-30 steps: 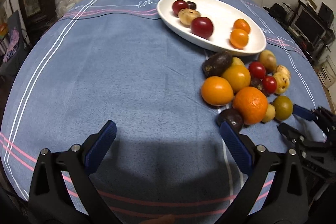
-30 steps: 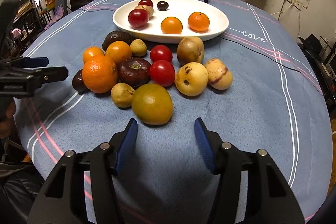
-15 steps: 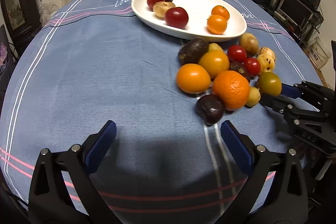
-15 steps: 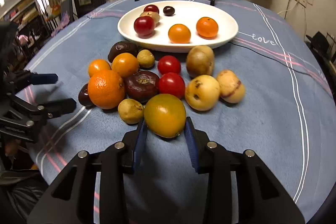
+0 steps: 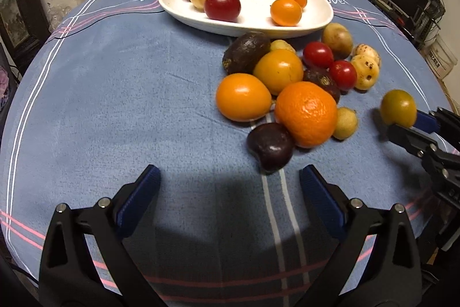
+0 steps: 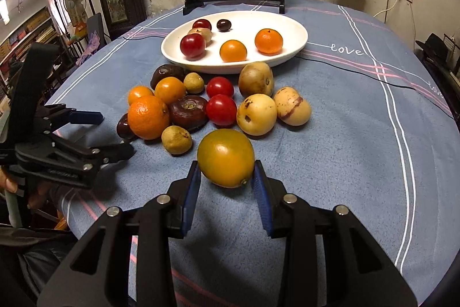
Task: Organize fruits
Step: 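Grasp a dark plum with the left tool while the right tool grasps a green-yellow tomato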
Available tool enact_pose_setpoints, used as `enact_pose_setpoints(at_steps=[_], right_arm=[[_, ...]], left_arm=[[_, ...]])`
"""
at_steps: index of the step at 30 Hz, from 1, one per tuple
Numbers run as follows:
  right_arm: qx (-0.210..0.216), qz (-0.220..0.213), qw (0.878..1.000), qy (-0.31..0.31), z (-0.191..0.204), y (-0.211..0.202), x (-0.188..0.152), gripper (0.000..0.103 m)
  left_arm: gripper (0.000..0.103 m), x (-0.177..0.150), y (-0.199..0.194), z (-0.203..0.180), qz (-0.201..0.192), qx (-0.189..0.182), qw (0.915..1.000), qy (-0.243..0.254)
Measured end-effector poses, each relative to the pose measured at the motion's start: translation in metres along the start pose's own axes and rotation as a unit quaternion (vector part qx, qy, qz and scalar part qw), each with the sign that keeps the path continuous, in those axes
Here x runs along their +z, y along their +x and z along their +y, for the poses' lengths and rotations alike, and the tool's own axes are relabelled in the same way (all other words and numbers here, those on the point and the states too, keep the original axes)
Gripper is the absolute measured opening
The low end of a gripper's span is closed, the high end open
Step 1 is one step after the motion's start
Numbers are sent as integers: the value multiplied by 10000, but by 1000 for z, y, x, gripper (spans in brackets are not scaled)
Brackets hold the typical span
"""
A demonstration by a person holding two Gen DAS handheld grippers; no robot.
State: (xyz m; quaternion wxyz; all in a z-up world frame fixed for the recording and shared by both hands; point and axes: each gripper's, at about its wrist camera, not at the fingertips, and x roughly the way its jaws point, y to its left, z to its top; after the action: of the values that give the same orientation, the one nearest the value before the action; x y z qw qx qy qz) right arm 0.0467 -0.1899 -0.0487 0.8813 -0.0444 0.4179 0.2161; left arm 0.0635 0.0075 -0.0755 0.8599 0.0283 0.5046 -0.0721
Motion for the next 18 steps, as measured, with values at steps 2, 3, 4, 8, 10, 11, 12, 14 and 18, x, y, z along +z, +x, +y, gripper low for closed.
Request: enact_pose_setpoints(at_steps=[2, 3, 4, 8, 10, 11, 12, 14, 18], right_arm=[[11, 1, 10000, 12, -2, 0, -1, 37], [1, 6, 10000, 22, -2, 0, -2, 37], [-17, 14, 10000, 30, -3, 0, -2, 37], [-12, 21, 10000, 47, -5, 0, -4, 37], [1, 20, 10000, 42, -4, 0, -3, 37], [5, 18, 10000, 37, -3, -1, -3, 37], [7, 14, 10000, 27, -2, -1, -2, 37], [14, -8, 10000, 11, 0, -3, -1, 37], [43, -121, 9999, 3, 2, -10, 1, 37]], left_arm=[[89, 2, 0, -2, -74, 107, 9999, 48], [85, 4, -1, -4, -139, 77, 9998, 95], [78, 5, -1, -5, -181, 61, 9997, 132], [65, 10, -1, -11, -267, 11, 9993, 272], [52, 10, -2, -14, -317, -82, 9988, 351], [37, 9, -3, -17, -378, -164, 9982, 438], [30, 9, -3, -20, -423, -241, 9975, 515], [31, 6, -4, -23, -487, -206, 9968, 594], [31, 4, -10, -16, -437, -362, 9974, 435]])
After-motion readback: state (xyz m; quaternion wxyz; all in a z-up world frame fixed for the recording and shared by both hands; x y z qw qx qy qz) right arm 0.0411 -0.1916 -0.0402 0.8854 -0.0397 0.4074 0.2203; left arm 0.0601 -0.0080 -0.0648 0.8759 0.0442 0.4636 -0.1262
